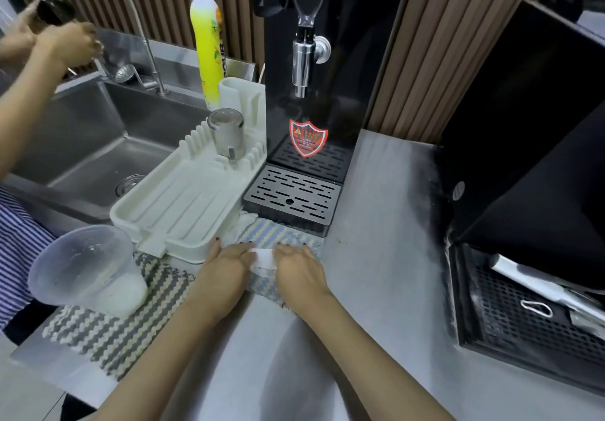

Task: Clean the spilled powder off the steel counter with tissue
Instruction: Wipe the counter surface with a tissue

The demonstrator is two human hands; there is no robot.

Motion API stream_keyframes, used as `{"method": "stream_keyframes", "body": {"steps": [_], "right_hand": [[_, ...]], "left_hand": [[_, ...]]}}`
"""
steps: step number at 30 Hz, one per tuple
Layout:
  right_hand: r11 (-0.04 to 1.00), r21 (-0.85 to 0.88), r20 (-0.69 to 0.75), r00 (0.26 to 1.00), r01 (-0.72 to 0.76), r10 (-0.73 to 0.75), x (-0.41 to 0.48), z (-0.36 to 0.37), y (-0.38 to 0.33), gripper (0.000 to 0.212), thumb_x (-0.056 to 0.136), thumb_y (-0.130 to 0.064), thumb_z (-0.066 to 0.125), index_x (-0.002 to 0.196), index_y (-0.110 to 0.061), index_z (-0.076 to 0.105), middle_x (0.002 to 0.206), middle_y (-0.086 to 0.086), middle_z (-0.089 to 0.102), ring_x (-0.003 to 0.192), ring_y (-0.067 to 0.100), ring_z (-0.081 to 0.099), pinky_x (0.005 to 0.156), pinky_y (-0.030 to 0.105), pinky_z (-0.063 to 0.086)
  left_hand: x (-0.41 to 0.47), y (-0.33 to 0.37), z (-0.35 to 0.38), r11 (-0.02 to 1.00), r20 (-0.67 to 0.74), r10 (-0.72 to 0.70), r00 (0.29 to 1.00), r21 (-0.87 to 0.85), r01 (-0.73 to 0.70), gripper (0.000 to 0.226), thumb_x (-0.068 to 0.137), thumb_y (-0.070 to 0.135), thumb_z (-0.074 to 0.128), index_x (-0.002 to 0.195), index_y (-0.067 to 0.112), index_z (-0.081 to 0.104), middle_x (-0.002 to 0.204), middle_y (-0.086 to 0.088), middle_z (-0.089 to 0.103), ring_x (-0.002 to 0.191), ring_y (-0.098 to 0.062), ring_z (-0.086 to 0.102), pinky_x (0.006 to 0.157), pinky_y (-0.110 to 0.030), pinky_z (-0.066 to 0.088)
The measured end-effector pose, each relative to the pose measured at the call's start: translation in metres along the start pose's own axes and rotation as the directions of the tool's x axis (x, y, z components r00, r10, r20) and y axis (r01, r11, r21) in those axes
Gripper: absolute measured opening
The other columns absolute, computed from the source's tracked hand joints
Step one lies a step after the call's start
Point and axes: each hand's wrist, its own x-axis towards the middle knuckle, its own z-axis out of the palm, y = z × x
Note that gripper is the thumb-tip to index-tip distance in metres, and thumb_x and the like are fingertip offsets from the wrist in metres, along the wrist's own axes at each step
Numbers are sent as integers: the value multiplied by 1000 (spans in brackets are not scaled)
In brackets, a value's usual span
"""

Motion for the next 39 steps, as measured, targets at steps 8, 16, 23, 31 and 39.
{"method": "stream_keyframes", "body": {"steps": [8,16,23,31,39], "right_hand": [[983,100,-55,985,-156,162,23,-8,-4,21,83,-13,59,102,-10,67,115,9,53,113,27,41,95,36,34],[558,813,34,970,-166,239,-37,-57,21,22,75,3,59,67,-18,59,62,-4,53,57,9,48,54,17,38],[-1,962,251,885,-273,392,-138,-74,74,1,59,-11,67,60,-12,68,58,2,60,53,13,55,52,23,43],[-148,923,373,728,-356,575,-212,-62,108,11,70,1,69,62,-4,66,60,13,60,49,19,56,46,21,44],[409,784,-102,553,-467,827,-236,-77,114,26,79,-7,55,64,-23,68,66,0,59,62,13,51,52,16,35]], "left_hand": [[23,11,-25,984,141,-156,978,107,142,17,87,20,53,101,18,63,106,-4,54,109,-25,44,86,-34,27],[2,40,-82,749,103,-125,987,-642,162,13,74,-4,67,65,5,62,47,5,51,44,-7,40,44,-14,28],[-2,120,-70,204,388,-20,921,-901,384,19,77,-14,60,68,3,64,55,-5,64,49,-12,58,45,-13,48],[-7,193,-23,221,478,75,875,-864,453,17,78,-11,61,72,5,64,58,-8,61,47,-13,55,48,-19,48],[-5,187,28,853,-9,187,982,-494,-167,22,86,5,55,107,4,63,118,-9,58,116,-27,46,99,-25,32]]}}
